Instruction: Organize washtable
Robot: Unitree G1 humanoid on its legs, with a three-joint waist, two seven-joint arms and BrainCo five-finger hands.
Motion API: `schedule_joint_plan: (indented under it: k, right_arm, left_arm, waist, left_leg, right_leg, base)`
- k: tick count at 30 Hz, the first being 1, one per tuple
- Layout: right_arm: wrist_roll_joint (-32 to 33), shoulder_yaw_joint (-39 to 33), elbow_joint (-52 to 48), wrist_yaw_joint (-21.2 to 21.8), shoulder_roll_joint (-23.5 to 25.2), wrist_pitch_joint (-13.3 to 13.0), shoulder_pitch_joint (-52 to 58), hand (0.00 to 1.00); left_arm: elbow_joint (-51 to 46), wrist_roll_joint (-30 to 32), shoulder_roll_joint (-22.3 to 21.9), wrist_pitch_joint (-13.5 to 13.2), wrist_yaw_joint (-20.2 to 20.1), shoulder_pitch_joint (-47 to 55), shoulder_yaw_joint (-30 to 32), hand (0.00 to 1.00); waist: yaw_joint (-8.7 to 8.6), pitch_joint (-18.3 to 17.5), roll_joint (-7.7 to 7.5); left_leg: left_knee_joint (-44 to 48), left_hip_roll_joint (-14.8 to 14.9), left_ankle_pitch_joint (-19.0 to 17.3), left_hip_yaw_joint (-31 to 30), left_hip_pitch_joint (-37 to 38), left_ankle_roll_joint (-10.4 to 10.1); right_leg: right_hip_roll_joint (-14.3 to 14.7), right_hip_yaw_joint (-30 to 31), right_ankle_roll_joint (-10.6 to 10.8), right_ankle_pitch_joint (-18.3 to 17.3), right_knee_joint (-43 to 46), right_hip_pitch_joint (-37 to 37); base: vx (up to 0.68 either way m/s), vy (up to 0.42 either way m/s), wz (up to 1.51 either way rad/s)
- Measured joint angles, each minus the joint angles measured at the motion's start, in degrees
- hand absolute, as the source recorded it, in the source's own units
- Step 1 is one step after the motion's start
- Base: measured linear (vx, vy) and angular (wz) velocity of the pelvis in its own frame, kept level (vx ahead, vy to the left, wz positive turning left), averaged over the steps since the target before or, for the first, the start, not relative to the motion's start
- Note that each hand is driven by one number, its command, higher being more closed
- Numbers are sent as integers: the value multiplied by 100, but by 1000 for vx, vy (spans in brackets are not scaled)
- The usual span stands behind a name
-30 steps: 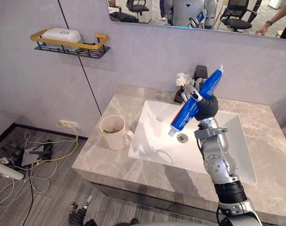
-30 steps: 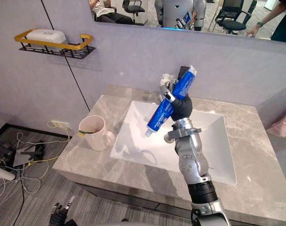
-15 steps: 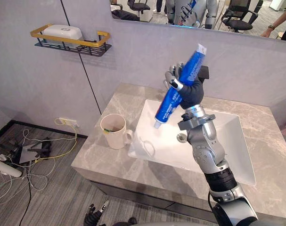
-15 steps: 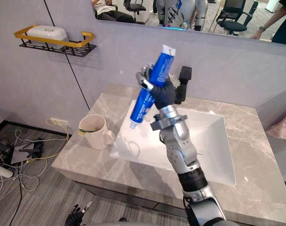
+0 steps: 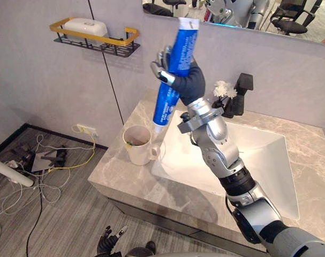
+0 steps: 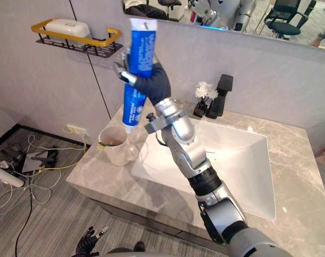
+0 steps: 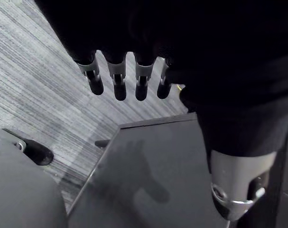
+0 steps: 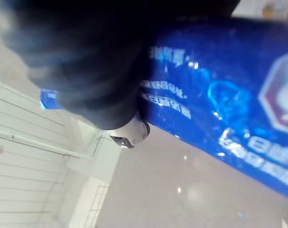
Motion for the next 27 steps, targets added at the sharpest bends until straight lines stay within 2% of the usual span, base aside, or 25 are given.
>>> schedule_joint_plan:
  k: [2, 12, 18, 27]
  right_arm:
    - [-222, 86, 92, 0, -3, 0, -94, 100]
    - [-1010, 343, 906, -11, -22, 60, -419, 100]
    - [-1266, 364, 1165, -24, -65, 70, -505, 100]
    - [-1431, 370, 1406, -110, -57, 78, -576, 100]
  left_arm:
    - [0, 4, 16, -3, 0, -30, -22, 0]
    - [3, 167, 178, -74, -5, -113, -336, 0]
    - [23, 171, 210, -76, -6, -168, -428, 0]
    - [89, 216, 303, -72, -5, -172, -582, 0]
  waist:
    - [74, 43, -12]
    - [131, 182, 7]
    - [234, 205, 20]
    - [248, 266, 35]
  left_leg:
    - [12, 1, 2, -26, 6, -3]
    - [156, -31, -5, -215, -123, -9]
    - [153, -7, 8, -336, -133, -30]
    - [232, -25, 5, -365, -204, -46]
  right_leg:
    - [4, -33, 2, -9, -1, -1]
    - [1, -217, -2, -50, 3, 72]
    - [24, -349, -3, -144, 66, 71]
    - [18, -377, -3, -144, 66, 54]
  base:
    - [14, -1, 10]
    - [-21, -1, 10]
    - [-7, -13, 10]
    - [5, 1, 1]
